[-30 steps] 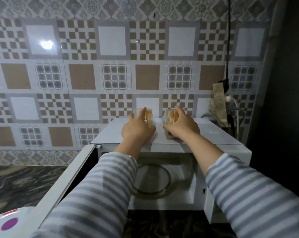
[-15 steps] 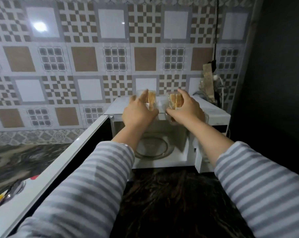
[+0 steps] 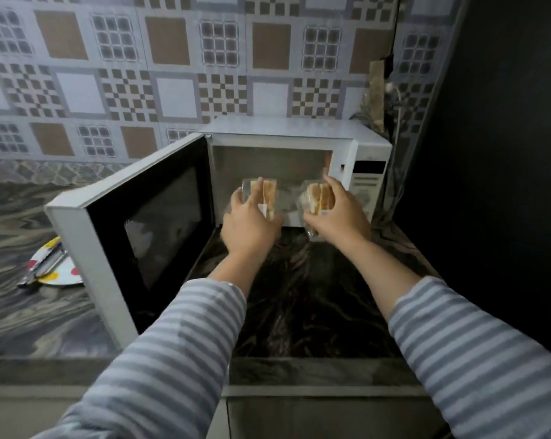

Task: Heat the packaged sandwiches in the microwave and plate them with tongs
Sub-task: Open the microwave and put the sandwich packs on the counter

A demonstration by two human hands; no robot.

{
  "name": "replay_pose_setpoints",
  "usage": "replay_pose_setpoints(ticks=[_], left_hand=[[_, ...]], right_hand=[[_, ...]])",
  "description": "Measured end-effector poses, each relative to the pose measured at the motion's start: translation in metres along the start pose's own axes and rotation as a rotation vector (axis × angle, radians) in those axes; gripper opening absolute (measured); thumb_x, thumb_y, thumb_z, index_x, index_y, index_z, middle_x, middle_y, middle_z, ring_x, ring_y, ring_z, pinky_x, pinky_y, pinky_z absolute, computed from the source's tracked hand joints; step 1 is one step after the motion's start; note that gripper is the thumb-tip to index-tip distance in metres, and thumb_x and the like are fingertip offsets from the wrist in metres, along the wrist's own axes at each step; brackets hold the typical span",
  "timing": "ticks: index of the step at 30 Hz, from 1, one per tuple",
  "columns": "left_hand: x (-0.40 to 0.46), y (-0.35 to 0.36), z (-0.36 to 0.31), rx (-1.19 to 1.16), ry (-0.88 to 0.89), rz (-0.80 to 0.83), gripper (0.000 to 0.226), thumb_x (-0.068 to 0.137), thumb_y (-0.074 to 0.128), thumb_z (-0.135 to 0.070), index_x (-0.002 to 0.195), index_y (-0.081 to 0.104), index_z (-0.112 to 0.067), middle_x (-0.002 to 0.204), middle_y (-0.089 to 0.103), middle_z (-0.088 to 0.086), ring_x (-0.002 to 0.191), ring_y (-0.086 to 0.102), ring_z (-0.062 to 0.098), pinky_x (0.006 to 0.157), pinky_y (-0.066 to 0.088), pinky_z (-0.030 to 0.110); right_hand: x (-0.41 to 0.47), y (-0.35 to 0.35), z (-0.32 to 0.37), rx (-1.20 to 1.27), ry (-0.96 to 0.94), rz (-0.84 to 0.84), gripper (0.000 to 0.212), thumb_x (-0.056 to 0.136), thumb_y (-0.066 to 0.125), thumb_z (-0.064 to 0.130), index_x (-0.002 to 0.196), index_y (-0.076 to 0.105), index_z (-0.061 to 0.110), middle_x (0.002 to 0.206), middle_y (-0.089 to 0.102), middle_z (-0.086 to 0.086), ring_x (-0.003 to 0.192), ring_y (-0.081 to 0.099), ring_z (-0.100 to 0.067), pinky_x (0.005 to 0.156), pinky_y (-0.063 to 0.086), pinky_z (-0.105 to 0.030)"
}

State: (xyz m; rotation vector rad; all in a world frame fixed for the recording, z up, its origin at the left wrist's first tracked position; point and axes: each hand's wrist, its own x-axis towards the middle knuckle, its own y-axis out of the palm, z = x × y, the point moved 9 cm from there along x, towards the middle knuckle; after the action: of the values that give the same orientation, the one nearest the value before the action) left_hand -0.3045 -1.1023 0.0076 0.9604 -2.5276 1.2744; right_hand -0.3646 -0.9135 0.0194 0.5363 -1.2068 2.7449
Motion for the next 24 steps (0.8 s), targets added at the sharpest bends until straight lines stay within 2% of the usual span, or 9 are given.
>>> replay_pose_setpoints(ticks=[2,4,7,10,19,24], left_hand=[[-0.033,0.013,0.017,-0.081,-0.062,0.014,0.059,0.087,0.051,-0.055,0.142,0.033,-0.045,0.153,0.029,-0.001,0.124,0.050,0.028,0.091,0.042,0.034],[-0.062,0.023,0.034,-0.070,-0.112,0.029,0.062,0.083,0.057,-0.053,0.141,0.034,-0.048,0.151,0.031,-0.003,0.122,0.051,0.025,0.089,0.043,0.032],[-0.096,0.040,0.051,0.047,-0.121,0.105,0.075,0.079,0.063,-0.047,0.143,0.026,-0.047,0.155,0.023,-0.005,0.122,0.048,0.033,0.091,0.045,0.039],[-0.117,0.052,0.064,0.064,-0.143,0.133,0.077,0.079,0.064,-0.045,0.145,0.024,-0.044,0.156,0.021,-0.004,0.122,0.047,0.036,0.090,0.046,0.041],[-0.120,0.082,0.074,0.035,-0.050,0.072,0.075,0.082,0.067,-0.040,0.146,0.028,-0.040,0.153,0.026,0.003,0.119,0.046,0.034,0.095,0.042,0.040],[-0.112,0.096,0.074,0.019,-0.052,0.133,0.078,0.082,0.068,-0.042,0.147,0.024,-0.040,0.154,0.022,0.004,0.126,0.040,0.035,0.101,0.037,0.041]], right_hand=[[-0.026,0.014,-0.020,-0.010,0.016,0.039,0.083,0.074,0.071,0.045,0.145,0.028,0.040,0.140,0.046,0.003,0.121,0.050,-0.023,0.091,0.048,-0.037],[-0.051,0.027,-0.040,0.016,0.032,0.050,0.082,0.074,0.073,0.041,0.144,0.031,0.037,0.139,0.047,0.002,0.122,0.050,-0.024,0.094,0.047,-0.038],[-0.082,0.043,-0.069,0.042,0.081,0.082,0.083,0.074,0.074,0.038,0.145,0.031,0.038,0.143,0.044,0.002,0.125,0.048,-0.023,0.096,0.045,-0.037],[-0.103,0.057,-0.089,0.049,0.091,0.084,0.085,0.074,0.075,0.038,0.145,0.028,0.040,0.144,0.042,0.003,0.126,0.048,-0.022,0.097,0.046,-0.038],[-0.105,0.071,-0.118,-0.007,0.062,0.000,0.085,0.079,0.073,0.037,0.148,0.023,0.037,0.147,0.039,-0.001,0.125,0.049,-0.024,0.089,0.049,-0.037],[-0.091,0.077,-0.125,0.017,0.074,0.036,0.087,0.080,0.072,0.039,0.150,0.019,0.036,0.151,0.032,-0.008,0.134,0.040,-0.027,0.102,0.043,-0.040]])
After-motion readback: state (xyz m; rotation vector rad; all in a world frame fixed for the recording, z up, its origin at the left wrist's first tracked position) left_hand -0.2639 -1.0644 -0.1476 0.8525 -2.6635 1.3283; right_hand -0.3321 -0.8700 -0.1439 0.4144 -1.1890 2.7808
